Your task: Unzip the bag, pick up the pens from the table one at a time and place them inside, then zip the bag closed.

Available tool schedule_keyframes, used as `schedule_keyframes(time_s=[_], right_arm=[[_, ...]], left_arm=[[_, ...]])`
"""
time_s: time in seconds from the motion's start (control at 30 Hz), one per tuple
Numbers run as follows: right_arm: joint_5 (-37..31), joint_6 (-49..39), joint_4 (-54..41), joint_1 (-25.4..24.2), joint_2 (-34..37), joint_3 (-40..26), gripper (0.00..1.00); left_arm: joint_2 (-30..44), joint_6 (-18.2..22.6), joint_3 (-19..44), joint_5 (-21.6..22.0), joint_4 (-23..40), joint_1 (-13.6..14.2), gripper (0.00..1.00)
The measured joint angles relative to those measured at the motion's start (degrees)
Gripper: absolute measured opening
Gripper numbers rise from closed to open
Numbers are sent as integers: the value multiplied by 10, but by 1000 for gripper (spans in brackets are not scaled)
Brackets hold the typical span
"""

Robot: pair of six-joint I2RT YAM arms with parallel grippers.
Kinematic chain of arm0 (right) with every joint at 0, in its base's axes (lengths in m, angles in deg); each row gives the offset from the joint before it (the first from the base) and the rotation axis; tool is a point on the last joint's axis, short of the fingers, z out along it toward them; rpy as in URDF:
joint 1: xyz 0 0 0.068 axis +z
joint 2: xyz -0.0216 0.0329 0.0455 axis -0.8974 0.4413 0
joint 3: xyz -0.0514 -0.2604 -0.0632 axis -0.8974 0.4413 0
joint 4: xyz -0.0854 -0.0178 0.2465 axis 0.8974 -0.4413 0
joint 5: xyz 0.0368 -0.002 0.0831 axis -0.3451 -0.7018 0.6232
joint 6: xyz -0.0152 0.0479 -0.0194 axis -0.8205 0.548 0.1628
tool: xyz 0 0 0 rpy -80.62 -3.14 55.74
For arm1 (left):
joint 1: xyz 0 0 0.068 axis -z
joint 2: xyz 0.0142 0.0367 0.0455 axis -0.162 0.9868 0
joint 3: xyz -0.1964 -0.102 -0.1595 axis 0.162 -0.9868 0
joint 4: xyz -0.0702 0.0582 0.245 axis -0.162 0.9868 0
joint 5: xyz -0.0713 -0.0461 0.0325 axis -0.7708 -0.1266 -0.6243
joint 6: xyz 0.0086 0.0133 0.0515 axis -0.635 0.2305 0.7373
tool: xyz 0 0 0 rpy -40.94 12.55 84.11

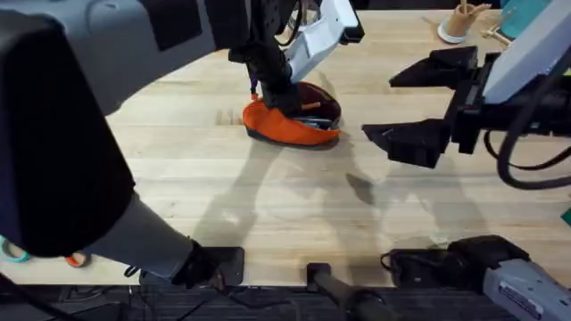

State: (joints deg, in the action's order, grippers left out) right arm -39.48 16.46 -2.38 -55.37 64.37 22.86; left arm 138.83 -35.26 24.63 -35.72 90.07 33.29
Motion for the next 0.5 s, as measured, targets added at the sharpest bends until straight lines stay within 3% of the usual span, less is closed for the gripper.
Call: schedule_keyframes(time_s=[0.23,0.3,0.43,0.5], right_arm=[[0,0,0,0,0,0,998],[0,0,0,0,0,0,998],[0,0,0,0,0,0,998],[0,0,0,0,0,0,998]], left_arm=[[0,1,0,2,0,0,78],[0,4,0,6,0,0,262],[0,4,0,9,2,0,887],[0,4,0,9,2,0,984]])
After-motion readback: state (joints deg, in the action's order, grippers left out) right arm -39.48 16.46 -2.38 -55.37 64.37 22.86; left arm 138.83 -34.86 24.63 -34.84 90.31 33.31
